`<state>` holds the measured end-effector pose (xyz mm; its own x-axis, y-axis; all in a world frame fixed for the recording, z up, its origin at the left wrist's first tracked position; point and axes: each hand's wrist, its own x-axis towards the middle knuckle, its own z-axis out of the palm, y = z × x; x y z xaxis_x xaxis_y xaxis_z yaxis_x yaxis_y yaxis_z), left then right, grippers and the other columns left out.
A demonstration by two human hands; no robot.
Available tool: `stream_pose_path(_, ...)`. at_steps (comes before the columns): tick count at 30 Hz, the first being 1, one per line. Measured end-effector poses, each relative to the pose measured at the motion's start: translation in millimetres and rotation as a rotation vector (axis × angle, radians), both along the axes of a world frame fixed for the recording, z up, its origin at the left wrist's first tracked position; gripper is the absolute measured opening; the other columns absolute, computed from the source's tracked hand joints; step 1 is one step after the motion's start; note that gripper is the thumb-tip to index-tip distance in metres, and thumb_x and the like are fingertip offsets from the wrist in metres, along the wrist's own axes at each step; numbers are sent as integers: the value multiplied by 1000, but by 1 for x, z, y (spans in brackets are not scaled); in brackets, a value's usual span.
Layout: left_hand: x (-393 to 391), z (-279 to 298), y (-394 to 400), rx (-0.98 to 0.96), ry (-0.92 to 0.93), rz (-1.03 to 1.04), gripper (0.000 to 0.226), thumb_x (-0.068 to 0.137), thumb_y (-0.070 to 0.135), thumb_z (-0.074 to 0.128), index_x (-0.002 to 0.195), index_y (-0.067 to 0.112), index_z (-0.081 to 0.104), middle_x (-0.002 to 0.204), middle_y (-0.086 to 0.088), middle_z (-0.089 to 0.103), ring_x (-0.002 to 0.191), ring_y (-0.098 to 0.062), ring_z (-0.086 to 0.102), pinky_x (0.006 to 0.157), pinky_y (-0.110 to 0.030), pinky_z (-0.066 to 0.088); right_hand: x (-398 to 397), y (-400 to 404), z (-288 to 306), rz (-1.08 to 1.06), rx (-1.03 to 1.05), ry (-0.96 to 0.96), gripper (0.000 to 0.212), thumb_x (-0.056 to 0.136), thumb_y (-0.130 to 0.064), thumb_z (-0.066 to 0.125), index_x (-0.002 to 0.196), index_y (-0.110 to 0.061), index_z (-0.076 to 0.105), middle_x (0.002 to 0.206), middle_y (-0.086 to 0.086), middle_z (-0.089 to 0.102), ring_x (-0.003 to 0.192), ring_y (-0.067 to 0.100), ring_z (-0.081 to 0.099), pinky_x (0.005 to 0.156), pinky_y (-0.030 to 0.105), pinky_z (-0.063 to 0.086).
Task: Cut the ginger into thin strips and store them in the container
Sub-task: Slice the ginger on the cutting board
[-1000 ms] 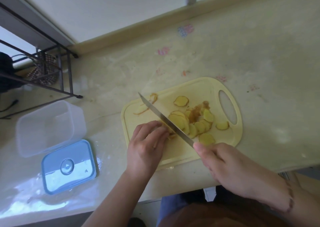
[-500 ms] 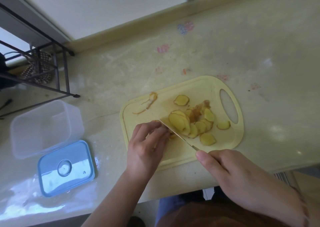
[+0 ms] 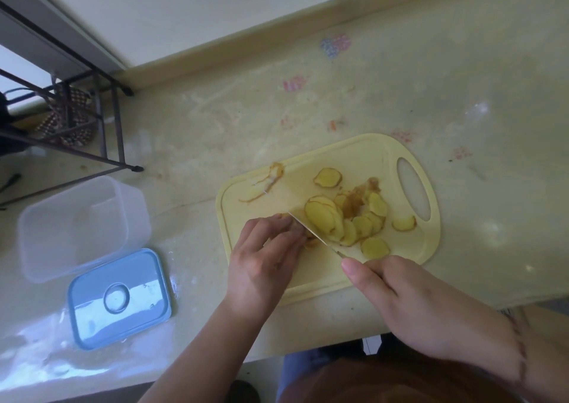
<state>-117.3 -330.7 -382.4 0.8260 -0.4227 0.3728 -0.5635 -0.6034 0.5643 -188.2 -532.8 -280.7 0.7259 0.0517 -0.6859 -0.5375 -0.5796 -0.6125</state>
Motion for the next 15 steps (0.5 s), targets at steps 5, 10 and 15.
stream_pose_path(5, 0, 0, 1, 12, -8, -7, 11, 91, 15, 73, 89, 8, 80, 94, -5, 70, 87, -21, 63, 91, -16, 42, -15, -5, 3, -31, -33, 36, 65, 81, -76, 24, 62, -15, 36, 50, -7, 40, 50, 9, 40, 59, 24, 36)
stream_pose_path(10, 1, -2, 1, 10, -40, -31, 7, 89, 12, 75, 90, 8, 81, 98, -5, 70, 89, -28, 69, 83, -31, 54, 1, 5, -12, -24, 13, 15, 63, 78, -76, 21, 60, -17, 35, 46, -6, 37, 47, 9, 37, 58, 23, 38)
stream_pose_path(15, 2, -2, 2, -23, -18, -22, 13, 92, 17, 73, 90, 7, 81, 97, -7, 71, 91, -27, 69, 83, -31, 55, -24, -11, -2, -104, -30, 110, 70, 77, -76, 21, 63, -12, 47, 53, -9, 53, 56, 6, 53, 68, 20, 42)
